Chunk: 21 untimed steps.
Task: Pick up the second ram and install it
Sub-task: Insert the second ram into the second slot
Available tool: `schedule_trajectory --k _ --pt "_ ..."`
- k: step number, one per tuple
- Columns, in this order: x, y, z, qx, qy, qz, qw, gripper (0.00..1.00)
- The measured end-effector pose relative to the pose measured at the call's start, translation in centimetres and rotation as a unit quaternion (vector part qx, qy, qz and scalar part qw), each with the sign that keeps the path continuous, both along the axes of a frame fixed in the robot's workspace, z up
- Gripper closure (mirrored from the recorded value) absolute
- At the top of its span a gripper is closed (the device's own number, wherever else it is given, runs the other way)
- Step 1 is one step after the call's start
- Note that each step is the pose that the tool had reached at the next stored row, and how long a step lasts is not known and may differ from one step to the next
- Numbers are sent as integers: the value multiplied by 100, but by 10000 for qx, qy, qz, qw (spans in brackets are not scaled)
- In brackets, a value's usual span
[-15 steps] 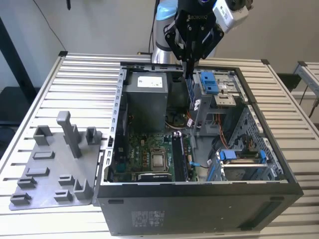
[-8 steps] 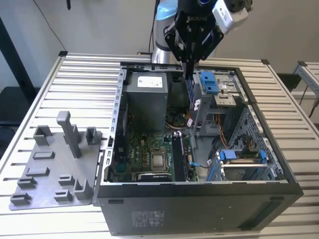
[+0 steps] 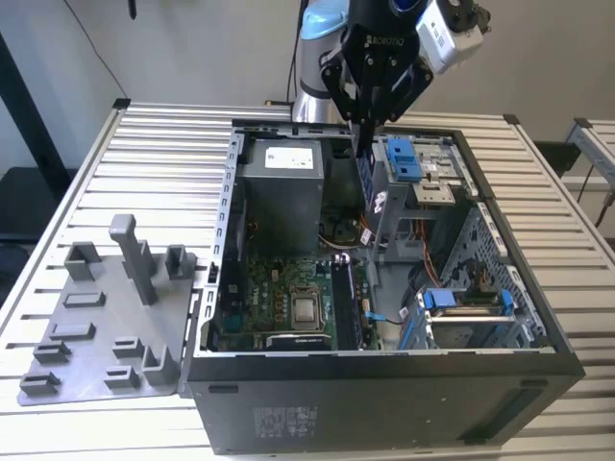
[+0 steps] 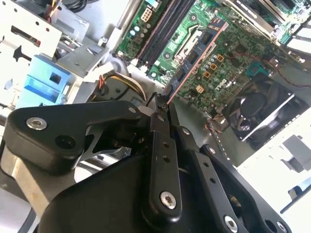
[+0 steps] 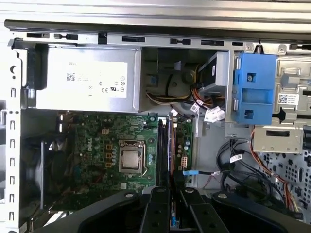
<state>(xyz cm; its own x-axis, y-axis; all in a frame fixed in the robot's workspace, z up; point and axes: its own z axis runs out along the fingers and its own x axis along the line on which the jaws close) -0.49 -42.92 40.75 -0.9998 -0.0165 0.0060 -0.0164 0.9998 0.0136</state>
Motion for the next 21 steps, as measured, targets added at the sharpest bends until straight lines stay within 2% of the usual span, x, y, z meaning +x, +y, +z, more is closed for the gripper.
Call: schedule_trajectory --k 1,3,8,21 --pt "4 0 -13 0 20 0 10000 86" --pt "4 0 -44 0 22 -43 10000 86" --pt "5 0 -108 1 22 -320 9995 86" --pt "6 0 -226 1 22 -323 9995 86"
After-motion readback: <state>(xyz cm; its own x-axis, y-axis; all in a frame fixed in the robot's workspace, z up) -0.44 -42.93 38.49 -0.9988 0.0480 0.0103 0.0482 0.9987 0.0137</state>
